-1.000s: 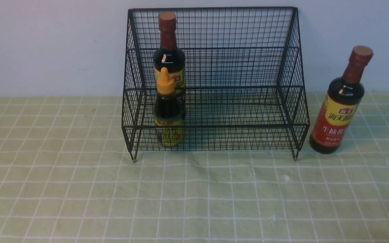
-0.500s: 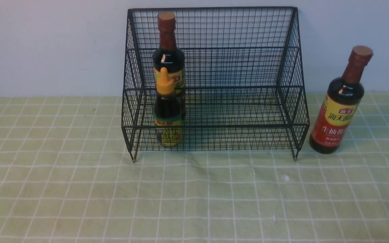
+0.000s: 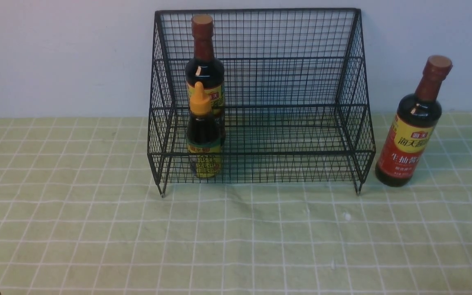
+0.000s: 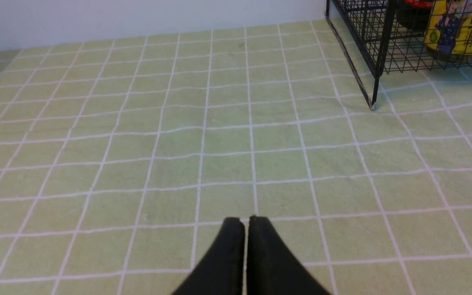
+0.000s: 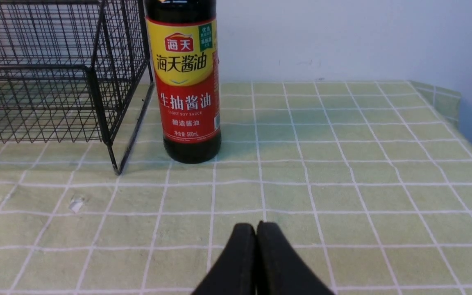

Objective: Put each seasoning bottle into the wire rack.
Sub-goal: Use the right arm to grab the condiment bottle closest to it

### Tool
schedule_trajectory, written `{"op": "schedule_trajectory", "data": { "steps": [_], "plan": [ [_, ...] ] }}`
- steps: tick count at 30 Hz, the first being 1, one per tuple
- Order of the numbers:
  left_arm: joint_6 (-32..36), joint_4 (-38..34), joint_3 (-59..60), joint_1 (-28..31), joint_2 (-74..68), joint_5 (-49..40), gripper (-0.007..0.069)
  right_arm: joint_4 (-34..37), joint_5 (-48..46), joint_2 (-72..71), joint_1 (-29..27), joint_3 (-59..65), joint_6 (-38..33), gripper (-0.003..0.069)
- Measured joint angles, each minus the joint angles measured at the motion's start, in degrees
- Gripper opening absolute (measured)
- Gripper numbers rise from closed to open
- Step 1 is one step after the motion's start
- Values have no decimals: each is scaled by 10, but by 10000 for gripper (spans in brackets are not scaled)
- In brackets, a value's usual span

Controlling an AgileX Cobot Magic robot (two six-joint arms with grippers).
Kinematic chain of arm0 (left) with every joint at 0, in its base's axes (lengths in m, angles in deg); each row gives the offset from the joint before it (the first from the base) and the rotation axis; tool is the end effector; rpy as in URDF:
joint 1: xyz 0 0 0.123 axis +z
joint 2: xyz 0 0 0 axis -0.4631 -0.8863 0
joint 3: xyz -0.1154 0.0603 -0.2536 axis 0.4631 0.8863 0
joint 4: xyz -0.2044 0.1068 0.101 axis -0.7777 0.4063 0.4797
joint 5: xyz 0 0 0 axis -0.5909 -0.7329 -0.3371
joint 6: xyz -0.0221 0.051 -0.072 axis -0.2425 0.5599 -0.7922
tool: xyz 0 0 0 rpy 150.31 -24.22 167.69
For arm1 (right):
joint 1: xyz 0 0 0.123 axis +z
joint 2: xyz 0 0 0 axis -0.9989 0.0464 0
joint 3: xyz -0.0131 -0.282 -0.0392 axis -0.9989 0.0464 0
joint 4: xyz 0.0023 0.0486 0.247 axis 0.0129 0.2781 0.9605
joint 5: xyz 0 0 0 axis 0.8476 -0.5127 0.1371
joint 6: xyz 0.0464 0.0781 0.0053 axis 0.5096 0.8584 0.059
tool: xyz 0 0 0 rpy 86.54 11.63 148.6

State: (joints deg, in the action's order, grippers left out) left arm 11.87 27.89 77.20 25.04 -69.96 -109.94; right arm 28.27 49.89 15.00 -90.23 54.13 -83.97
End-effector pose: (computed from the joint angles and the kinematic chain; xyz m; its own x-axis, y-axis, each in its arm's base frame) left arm 0.0523 0.0009 0.1708 -0.3038 0.0582 -0.9510 0.0251 0.9983 0.0530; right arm 0.0518 -0.0034 0.1728 -0.3044 0.0354 -0.9519 0.0641 0.9978 0.0166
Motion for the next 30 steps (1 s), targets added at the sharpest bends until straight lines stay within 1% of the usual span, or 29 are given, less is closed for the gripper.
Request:
{"op": "schedule_trajectory", "data": {
  "steps": [20,24,25,26,30],
  "plan": [
    [0,0,0,0,0,0,-6,1,2,0,0,0,0,-15],
    [0,0,0,0,0,0,-6,40,45,0,0,5,9,-15],
    [0,0,0,0,0,0,-6,85,107,0,0,7,26,-15],
    [0,0,0,0,0,0,-6,95,113,0,0,7,27,-15],
    [0,0,0,0,0,0,-6,179,214,0,0,7,61,-15]
  ]
}}
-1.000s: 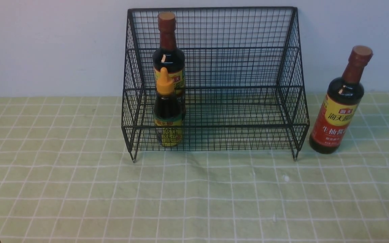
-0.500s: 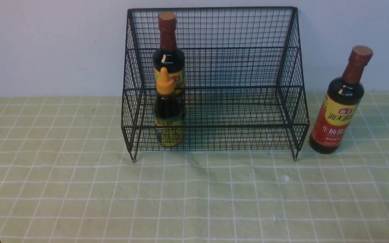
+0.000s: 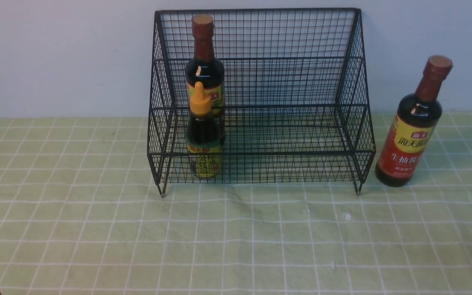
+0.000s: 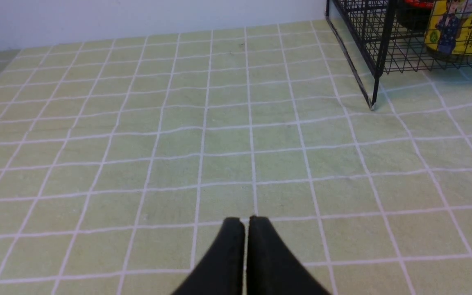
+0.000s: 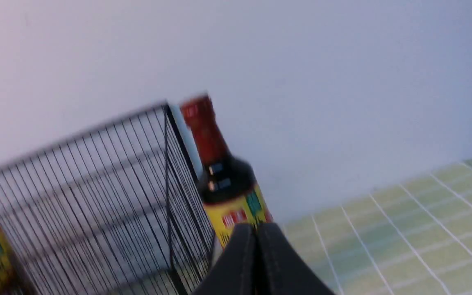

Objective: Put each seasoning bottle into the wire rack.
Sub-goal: Use the right arm to grab the condiment bottle closest to it

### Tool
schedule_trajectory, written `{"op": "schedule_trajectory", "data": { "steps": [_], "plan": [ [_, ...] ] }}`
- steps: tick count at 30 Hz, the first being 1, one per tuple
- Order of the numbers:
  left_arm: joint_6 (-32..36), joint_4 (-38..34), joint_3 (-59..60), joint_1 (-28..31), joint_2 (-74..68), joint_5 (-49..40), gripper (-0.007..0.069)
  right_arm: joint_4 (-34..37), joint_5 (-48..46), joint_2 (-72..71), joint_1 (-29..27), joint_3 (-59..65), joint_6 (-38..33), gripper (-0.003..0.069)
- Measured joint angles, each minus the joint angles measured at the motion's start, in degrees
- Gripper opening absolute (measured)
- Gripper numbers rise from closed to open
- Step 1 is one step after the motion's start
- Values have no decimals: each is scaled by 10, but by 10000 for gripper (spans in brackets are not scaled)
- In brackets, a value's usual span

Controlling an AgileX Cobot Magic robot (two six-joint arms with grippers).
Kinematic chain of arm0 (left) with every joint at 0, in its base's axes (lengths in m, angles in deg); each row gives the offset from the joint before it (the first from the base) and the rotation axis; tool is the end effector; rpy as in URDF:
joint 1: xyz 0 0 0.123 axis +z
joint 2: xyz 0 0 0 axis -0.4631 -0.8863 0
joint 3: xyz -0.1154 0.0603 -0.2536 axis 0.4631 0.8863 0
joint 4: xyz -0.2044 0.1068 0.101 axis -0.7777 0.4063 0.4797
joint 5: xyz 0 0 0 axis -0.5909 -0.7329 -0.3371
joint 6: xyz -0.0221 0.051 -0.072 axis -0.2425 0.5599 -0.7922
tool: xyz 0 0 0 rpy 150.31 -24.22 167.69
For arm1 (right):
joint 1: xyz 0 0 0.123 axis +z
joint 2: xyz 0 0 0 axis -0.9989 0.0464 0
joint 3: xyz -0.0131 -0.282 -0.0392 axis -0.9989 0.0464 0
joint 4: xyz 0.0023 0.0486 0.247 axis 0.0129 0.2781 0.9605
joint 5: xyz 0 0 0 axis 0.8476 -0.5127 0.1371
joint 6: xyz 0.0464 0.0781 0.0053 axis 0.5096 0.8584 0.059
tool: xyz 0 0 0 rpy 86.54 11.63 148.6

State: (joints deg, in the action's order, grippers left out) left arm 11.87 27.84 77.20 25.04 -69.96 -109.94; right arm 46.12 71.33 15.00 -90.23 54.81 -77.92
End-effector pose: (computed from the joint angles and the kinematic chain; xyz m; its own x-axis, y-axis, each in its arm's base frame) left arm 0.0523 0.0008 0.1708 -0.3038 0.0573 -0.9510 0.0252 0.9983 0.0521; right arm 0.0566 -0.0024 0.2024 0.0661 0.4190 -0.9056 0.0187 0.9069 0.4210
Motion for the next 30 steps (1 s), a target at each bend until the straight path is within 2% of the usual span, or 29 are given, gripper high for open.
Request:
{"op": "schedule_trajectory", "data": {
  "steps": [4,10,12,14,15,20,25,30],
  "plan": [
    [0,0,0,0,0,0,-6,33,61,0,0,0,6,-15],
    [0,0,0,0,0,0,-6,38,125,0,0,-4,30,-15],
    [0,0,0,0,0,0,-6,29,109,0,0,-20,35,-15],
    [0,0,0,0,0,0,-6,-15,75,18,0,-69,37,-15],
    [0,0,0,0,0,0,-6,-47,49,48,0,-114,39,-15],
    [0,0,0,0,0,0,-6,-117,-36,183,0,-224,39,-7],
    [0,0,0,0,0,0,-6,-133,-75,377,0,-331,35,38],
    [0,0,0,0,0,0,-6,-134,-79,525,0,-422,30,132]
  ]
}}
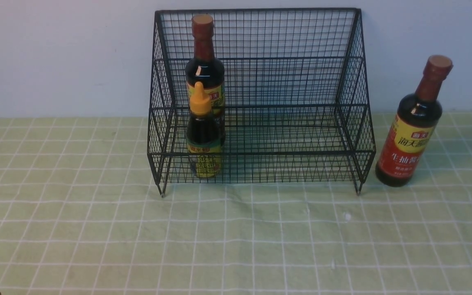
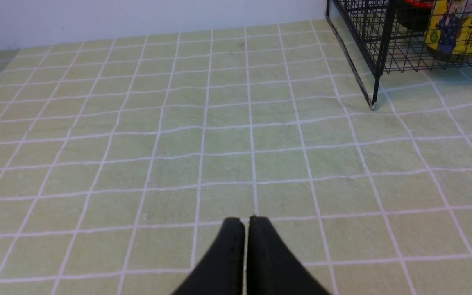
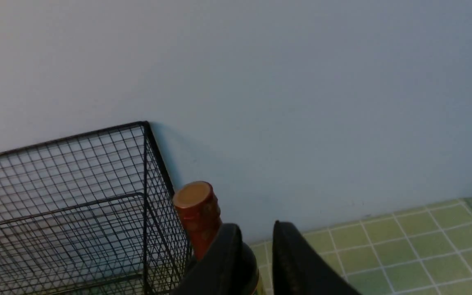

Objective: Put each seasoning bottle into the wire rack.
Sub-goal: Use the right arm to grab the condiment bottle closest to it

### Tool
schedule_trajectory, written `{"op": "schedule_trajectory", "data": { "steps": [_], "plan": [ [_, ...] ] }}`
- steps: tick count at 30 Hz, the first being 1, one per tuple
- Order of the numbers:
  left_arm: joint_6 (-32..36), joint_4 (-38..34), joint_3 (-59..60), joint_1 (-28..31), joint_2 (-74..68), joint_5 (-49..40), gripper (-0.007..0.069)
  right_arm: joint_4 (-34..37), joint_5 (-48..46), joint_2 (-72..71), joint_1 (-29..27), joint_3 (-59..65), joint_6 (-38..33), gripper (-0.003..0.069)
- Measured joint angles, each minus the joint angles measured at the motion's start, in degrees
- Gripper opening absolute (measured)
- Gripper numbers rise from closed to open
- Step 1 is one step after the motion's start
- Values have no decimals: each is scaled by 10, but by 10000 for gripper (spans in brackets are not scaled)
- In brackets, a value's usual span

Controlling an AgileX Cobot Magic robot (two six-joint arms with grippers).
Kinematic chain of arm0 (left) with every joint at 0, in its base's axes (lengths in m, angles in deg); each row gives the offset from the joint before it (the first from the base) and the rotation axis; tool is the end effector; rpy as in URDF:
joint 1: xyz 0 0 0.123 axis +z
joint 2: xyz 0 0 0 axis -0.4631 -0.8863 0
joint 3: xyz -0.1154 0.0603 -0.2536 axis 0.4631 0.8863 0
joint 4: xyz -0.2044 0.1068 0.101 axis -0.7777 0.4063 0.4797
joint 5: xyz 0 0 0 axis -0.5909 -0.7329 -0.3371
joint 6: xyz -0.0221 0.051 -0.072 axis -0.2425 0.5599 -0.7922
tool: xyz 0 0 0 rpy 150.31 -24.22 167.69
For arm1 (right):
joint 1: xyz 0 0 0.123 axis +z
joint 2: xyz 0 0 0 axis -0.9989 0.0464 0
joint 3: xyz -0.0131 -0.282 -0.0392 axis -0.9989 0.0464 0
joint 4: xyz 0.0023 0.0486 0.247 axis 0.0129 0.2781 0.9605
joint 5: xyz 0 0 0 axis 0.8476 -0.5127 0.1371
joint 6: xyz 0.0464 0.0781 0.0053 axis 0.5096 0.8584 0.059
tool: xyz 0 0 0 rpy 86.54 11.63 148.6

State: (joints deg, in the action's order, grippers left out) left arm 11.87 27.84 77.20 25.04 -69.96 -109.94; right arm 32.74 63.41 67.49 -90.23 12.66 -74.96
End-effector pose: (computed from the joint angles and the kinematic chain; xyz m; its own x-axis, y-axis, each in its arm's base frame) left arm 0.0523 0.0008 0.1708 -0.3038 0.0573 -0.9510 0.0252 0.9983 0.0521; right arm 0.1949 -0.0091 0.3390 -0.2448 0.2629 -0.9332 0.1063 0.9640 0.2437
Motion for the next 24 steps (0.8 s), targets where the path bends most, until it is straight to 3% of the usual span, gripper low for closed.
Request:
{"op": "schedule_trajectory", "data": {
  "steps": [7,15,24],
  "plan": [
    [0,0,0,0,0,0,-6,-4,3,118,39,-88,-21,283],
    [0,0,0,0,0,0,-6,-8,75,255,75,-145,-60,446],
    [0,0,0,0,0,0,-6,-8,130,348,75,-146,-62,461]
  ]
}}
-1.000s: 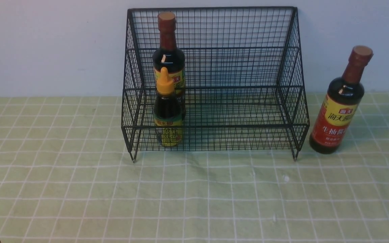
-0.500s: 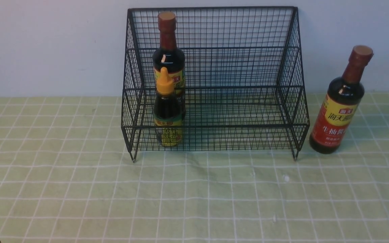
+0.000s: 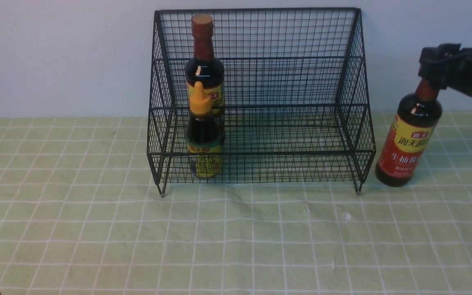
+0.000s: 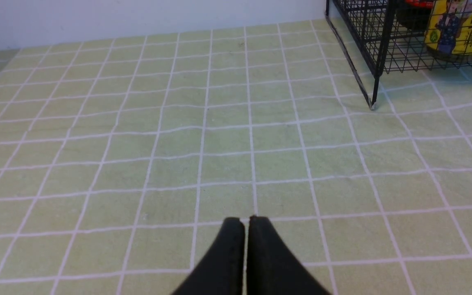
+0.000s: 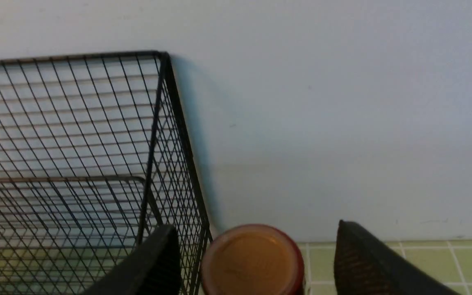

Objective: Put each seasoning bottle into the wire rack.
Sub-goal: Use the right arm to grab the condiment bottle closest to it, then use the right arm to put the condiment bottle back on the shelf

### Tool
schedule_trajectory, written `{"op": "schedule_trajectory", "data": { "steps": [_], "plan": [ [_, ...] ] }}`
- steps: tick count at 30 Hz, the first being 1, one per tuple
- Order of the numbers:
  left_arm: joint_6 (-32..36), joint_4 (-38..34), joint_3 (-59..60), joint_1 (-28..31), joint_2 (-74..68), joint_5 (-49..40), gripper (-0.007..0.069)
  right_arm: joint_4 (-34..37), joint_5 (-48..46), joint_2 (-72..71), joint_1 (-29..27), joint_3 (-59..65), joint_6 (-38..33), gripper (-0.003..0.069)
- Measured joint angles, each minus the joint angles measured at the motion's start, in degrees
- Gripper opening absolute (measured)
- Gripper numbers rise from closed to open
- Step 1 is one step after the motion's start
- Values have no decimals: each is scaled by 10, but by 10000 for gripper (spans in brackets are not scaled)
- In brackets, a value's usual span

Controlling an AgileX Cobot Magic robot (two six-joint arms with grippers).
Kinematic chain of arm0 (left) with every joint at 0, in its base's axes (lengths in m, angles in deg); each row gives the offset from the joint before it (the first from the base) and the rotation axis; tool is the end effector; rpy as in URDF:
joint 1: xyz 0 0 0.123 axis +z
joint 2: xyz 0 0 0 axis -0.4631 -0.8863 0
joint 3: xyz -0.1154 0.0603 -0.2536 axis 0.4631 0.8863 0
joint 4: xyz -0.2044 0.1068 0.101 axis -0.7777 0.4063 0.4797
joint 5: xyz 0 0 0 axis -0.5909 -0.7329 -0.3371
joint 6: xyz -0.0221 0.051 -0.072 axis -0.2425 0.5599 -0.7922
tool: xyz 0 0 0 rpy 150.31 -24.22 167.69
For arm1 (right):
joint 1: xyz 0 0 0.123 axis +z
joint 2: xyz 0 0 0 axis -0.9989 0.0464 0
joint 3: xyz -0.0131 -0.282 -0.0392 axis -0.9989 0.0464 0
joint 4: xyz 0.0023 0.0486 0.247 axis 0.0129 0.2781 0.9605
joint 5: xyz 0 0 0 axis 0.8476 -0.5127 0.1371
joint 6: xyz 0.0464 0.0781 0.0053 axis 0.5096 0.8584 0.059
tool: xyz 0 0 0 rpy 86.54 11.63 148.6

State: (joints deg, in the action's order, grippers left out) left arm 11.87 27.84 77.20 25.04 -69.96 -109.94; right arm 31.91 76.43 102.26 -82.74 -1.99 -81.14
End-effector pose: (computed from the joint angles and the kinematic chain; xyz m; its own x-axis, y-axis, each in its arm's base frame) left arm 0.0523 0.0008 0.1708 -0.3038 0.0573 -0.9510 0.0252 0.9983 0.0521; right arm 0.3390 0.0270 0.2805 -0.3871 0.1001 -0.9166 -0.0273 0.9924 0.1199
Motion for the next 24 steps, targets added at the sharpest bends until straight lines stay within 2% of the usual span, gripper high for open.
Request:
{"op": "schedule_trajectory", "data": {
  "steps": [5,6,9,17,24],
  "plan": [
    [0,0,0,0,0,0,-6,0,7,37,0,0,0,442],
    [0,0,0,0,0,0,-6,0,7,41,0,0,0,414],
    [0,0,0,0,0,0,-6,-15,13,43,0,0,-24,271],
    [0,0,0,0,0,0,-6,-67,-66,-26,1,-17,-51,279],
    [0,0,0,0,0,0,-6,-72,-61,-83,1,-168,-18,279]
  ]
}}
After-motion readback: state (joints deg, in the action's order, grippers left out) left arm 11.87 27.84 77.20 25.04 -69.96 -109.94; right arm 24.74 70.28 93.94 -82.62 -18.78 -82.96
